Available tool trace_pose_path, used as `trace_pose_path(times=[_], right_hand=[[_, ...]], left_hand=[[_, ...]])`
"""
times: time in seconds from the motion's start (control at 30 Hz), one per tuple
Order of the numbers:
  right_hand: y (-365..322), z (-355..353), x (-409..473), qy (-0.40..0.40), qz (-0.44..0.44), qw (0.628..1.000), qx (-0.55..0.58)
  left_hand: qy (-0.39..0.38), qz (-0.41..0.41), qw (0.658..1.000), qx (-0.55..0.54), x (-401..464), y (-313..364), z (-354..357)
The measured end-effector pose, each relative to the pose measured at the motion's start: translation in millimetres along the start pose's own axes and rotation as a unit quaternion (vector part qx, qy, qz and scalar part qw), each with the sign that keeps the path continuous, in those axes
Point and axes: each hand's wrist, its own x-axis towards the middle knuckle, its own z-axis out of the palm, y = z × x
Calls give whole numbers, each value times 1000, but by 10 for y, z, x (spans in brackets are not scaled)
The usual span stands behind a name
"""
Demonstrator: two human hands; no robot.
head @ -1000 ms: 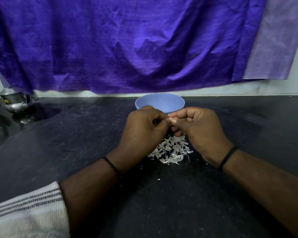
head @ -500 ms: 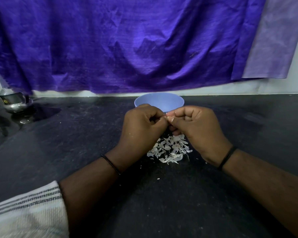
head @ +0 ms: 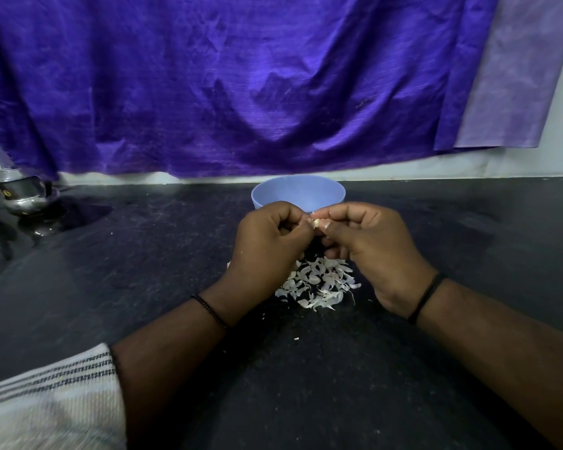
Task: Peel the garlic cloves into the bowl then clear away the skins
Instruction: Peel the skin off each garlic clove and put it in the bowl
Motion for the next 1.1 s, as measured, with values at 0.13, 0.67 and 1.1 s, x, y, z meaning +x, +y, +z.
trace_pose_path(times=[0.13, 0.67, 1.1], right_hand=[[-2, -6, 3, -3, 12, 1000, 10], [-46, -3, -27, -12, 42, 998, 42], [-94, 1, -49, -12, 81, 992, 96]], left_hand=[[-17, -35, 999, -39, -1, 1, 4], [-22, -65, 996, -64, 9, -18, 12], [-10, -85, 991, -102, 21, -32, 16]])
